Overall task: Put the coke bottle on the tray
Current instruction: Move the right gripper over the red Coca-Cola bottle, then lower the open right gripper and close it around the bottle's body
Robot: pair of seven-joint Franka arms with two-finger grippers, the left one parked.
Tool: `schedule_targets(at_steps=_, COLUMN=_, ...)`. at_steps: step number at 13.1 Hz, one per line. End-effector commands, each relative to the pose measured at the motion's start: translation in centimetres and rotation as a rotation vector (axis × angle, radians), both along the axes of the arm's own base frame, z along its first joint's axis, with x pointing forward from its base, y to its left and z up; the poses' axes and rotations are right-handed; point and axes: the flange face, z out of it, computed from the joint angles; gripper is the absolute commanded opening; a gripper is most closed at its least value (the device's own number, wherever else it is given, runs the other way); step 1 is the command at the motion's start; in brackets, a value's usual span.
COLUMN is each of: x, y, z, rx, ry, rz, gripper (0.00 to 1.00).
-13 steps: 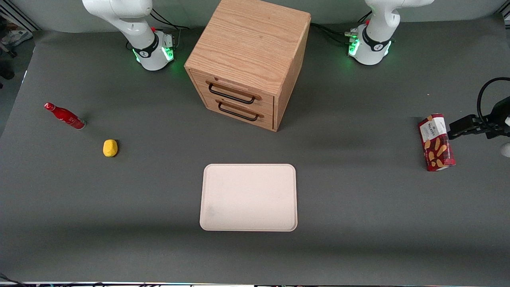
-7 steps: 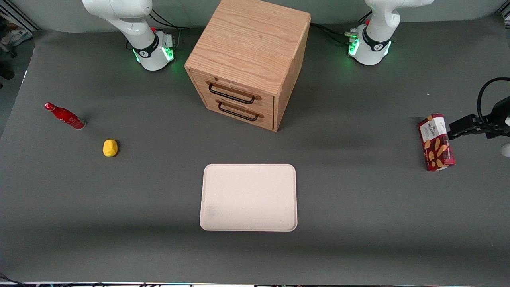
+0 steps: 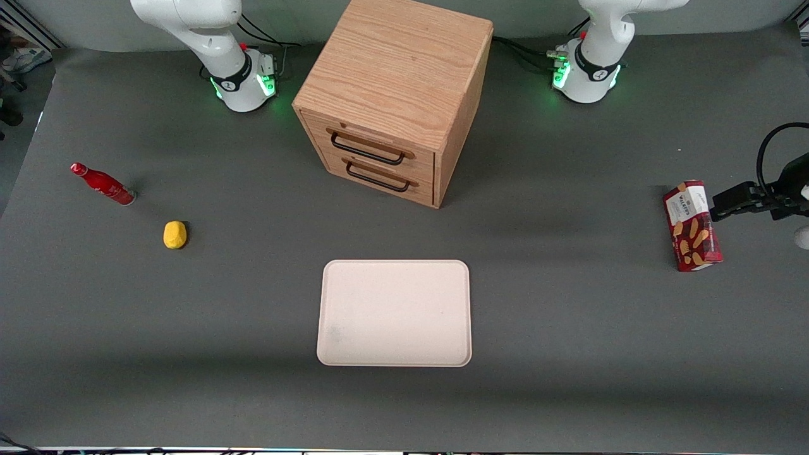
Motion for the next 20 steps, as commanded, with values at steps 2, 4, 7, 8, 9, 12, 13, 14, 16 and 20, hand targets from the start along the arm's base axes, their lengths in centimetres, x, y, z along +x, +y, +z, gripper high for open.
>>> schedule_targets(at_steps=2, x=-0.6, y=0.4, z=-3.5, rx=-0.006, ry=-0.018, rz=0.037, gripper=1.0)
schedule_targets(at_steps=4, x=-0.4, y=0.2, z=-5.8, rx=-0.009, ry=-0.027, rz=0.034, gripper=1.0)
schedule_targets(at_steps=7, x=0.3, y=0.1, z=-9.6, rx=-0.026, ry=-0.044, rz=0.039, gripper=1.0)
schedule_targets(at_steps=8, x=0.3, y=0.0, z=-10.7, rx=-0.032, ry=-0.055, rz=0.051, gripper=1.0)
schedule_targets(at_steps=9, x=0.1, y=-0.1, z=-12.0, rx=-0.034, ry=-0.061, rz=0.059, gripper=1.0)
schedule_targets(at_steps=12, x=-0.1, y=-0.5, z=-15.1, rx=-0.035, ry=-0.054, rz=0.051, gripper=1.0)
schedule_targets(at_steps=13, x=0.1, y=-0.5, z=-15.7, rx=-0.036, ry=-0.049, rz=0.048, gripper=1.0)
schedule_targets(at_steps=14, x=0.4, y=-0.6, z=-16.4, rx=-0.047, ry=-0.046, rz=0.049, gripper=1.0)
schedule_targets(at_steps=16, x=1.0, y=-0.6, z=-18.3, rx=-0.065, ry=-0.032, rz=0.054, gripper=1.0)
schedule_targets(at_steps=20, x=0.0, y=0.2, z=-21.2, rx=-0.068, ry=-0.047, rz=0.057, gripper=1.0)
